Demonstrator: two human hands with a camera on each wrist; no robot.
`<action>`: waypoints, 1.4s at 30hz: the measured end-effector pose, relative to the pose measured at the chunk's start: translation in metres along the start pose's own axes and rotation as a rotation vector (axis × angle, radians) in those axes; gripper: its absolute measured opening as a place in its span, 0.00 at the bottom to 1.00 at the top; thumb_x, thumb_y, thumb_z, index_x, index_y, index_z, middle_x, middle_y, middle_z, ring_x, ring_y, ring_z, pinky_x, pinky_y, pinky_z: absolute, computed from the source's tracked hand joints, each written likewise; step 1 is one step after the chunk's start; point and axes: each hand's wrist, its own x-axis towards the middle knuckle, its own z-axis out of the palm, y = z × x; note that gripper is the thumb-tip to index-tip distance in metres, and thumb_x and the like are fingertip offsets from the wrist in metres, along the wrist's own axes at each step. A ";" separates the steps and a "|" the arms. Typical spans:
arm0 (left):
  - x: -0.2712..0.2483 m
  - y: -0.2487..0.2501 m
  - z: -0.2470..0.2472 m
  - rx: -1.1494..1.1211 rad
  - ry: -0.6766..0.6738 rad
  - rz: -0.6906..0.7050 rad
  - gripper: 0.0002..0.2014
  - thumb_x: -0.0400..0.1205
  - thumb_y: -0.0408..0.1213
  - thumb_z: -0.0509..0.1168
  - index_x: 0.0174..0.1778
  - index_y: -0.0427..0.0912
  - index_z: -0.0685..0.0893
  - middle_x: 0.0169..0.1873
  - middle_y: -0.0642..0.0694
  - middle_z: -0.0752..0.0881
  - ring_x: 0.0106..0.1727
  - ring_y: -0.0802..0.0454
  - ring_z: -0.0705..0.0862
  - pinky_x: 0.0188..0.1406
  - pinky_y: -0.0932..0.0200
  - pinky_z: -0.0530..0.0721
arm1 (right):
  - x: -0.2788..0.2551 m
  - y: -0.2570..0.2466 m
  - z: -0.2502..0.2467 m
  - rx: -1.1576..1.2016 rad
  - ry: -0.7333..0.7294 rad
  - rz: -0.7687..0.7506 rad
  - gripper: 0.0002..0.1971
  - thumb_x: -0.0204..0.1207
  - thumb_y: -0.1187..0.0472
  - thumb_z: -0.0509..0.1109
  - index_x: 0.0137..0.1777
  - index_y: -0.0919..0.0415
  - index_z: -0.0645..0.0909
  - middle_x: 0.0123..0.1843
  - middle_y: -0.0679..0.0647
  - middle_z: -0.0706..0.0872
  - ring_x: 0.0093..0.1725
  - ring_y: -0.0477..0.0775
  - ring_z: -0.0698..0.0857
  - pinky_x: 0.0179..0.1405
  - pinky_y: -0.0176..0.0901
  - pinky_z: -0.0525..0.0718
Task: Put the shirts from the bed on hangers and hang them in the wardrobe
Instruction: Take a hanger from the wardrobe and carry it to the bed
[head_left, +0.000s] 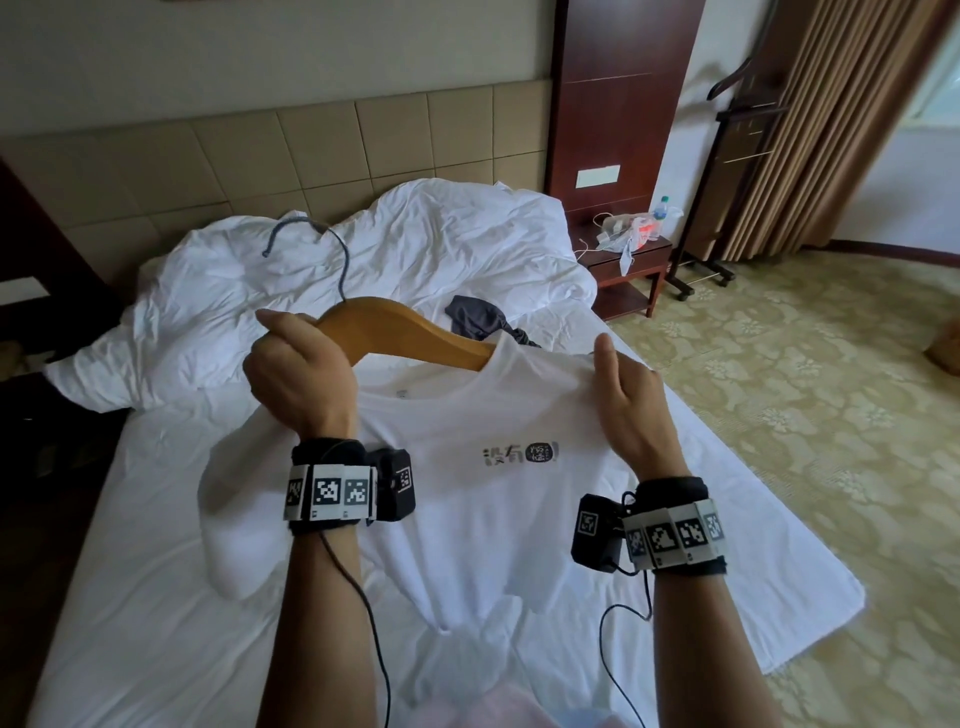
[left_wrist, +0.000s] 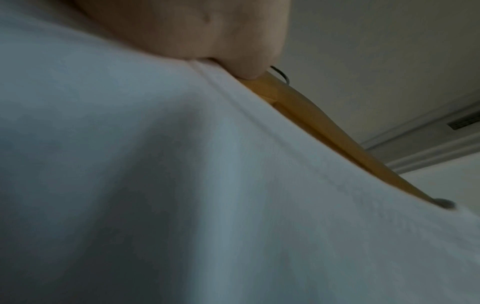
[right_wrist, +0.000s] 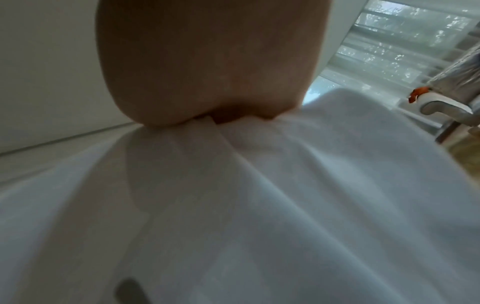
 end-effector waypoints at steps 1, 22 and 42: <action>0.002 0.000 0.000 -0.005 0.010 -0.021 0.30 0.93 0.42 0.46 0.53 0.29 0.92 0.56 0.25 0.90 0.64 0.29 0.81 0.66 0.46 0.75 | -0.001 0.001 0.002 0.010 0.032 0.017 0.39 0.90 0.32 0.46 0.36 0.68 0.71 0.29 0.57 0.77 0.31 0.53 0.75 0.35 0.57 0.73; -0.005 -0.005 0.016 0.014 0.042 0.148 0.38 0.90 0.50 0.41 0.38 0.31 0.92 0.36 0.30 0.91 0.46 0.29 0.89 0.49 0.46 0.80 | 0.005 -0.006 0.011 -0.197 0.035 0.036 0.31 0.92 0.40 0.57 0.27 0.54 0.63 0.23 0.48 0.70 0.26 0.52 0.70 0.29 0.49 0.62; -0.071 0.015 0.046 -0.038 -0.523 0.433 0.31 0.93 0.48 0.46 0.27 0.43 0.83 0.25 0.43 0.88 0.31 0.45 0.87 0.33 0.62 0.70 | -0.005 -0.081 0.026 0.106 0.107 0.055 0.37 0.73 0.19 0.65 0.31 0.56 0.76 0.25 0.47 0.79 0.27 0.44 0.75 0.32 0.48 0.75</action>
